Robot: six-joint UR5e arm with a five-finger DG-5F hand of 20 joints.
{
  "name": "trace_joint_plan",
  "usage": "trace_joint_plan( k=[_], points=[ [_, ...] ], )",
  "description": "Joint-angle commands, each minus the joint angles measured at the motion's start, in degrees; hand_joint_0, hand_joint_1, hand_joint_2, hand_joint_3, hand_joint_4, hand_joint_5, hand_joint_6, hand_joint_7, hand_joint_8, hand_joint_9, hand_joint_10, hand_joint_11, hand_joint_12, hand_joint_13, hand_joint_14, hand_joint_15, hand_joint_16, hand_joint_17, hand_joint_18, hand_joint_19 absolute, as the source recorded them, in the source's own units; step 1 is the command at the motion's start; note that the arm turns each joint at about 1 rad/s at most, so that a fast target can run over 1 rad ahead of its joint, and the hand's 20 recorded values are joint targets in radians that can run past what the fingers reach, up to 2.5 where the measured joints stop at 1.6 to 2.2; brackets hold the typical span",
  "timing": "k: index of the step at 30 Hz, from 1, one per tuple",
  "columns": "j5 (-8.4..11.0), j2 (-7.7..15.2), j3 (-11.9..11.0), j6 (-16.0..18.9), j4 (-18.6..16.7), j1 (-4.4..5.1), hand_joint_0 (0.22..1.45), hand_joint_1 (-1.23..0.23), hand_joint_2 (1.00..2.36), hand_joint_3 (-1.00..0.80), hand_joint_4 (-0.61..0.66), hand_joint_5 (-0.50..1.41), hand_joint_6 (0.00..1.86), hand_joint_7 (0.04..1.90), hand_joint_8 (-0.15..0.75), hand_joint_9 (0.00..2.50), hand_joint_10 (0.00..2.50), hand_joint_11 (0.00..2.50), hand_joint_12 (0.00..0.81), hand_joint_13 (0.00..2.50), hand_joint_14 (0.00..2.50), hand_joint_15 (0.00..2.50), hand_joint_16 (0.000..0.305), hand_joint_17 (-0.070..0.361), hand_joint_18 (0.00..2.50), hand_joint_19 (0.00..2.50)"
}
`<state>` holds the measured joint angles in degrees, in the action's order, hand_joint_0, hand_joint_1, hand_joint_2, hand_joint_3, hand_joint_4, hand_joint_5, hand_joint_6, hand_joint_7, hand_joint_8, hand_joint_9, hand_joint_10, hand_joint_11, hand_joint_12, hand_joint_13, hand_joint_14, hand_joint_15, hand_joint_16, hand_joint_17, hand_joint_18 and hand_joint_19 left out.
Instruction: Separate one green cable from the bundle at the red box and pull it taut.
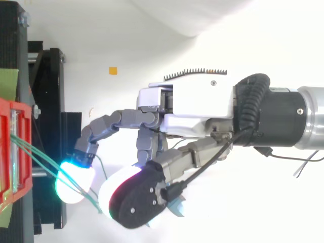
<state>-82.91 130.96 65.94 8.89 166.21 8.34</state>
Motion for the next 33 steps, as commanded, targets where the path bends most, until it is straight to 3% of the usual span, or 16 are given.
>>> trace_joint_plan(
  k=[1,7,13,19,26,27,31,32,33],
  points=[
    [-0.32,0.0,0.4,0.2,-0.4,0.01,0.3,-0.63,1.0,-0.5,0.44,-0.13,0.5,0.94,0.329,1.52,0.02,0.51,0.433,1.75,0.02,0.75,0.087,0.195,2.36,0.28],
    [-0.68,0.0,0.7,0.2,-1.5,0.01,0.3,-0.75,1.0,-0.5,0.48,-0.06,0.5,1.08,0.337,1.77,0.03,0.64,0.49,2.01,0.03,1.03,0.084,0.188,2.5,0.41],
    [-0.68,0.0,0.7,0.2,-1.5,0.01,0.34,-0.81,1.0,-0.5,0.44,-0.01,0.5,1.08,0.314,1.89,0.03,0.66,0.473,2.08,0.03,1.05,0.078,0.176,2.5,0.47],
    [-0.68,0.0,0.8,0.1,-1.5,0.01,0.36,-0.77,1.0,-0.5,0.4,0.01,0.5,1.1,0.292,2.01,0.03,0.7,0.461,2.17,0.03,1.07,0.076,0.171,2.5,0.54],
    [-0.59,0.0,0.8,-0.1,-1.5,0.01,0.35,-0.71,1.0,-0.5,0.39,0.02,0.5,1.21,0.326,2.31,0.04,1.04,0.472,2.39,0.03,1.25,0.076,0.171,2.5,0.67],
    [-0.59,0.0,0.8,-0.1,-1.5,0.1,0.35,-0.71,1.0,-0.5,0.41,0.01,0.5,1.21,0.327,2.38,0.04,1.19,0.487,2.42,0.03,1.32,0.078,0.177,2.5,0.76],
    [-0.32,0.0,0.8,-0.1,-1.3,0.1,0.34,-0.69,1.0,-0.5,0.42,0.0,0.5,1.22,0.371,2.45,0.04,1.35,0.548,2.5,0.01,1.52,0.098,0.22,2.5,1.21],
    [-0.32,0.0,0.8,-0.1,-1.3,0.1,0.34,-0.69,1.0,-0.5,0.42,0.0,0.5,1.22,0.375,2.48,0.04,1.45,0.562,2.5,0.0,1.63,0.099,0.223,2.5,1.51],
    [-0.32,0.0,0.9,-0.1,-1.4,0.19,0.34,-0.68,1.0,-0.5,0.41,-0.01,0.5,1.22,0.355,2.48,0.04,1.52,0.55,2.5,0.0,1.73,0.1,0.225,2.5,1.42]
  ],
)
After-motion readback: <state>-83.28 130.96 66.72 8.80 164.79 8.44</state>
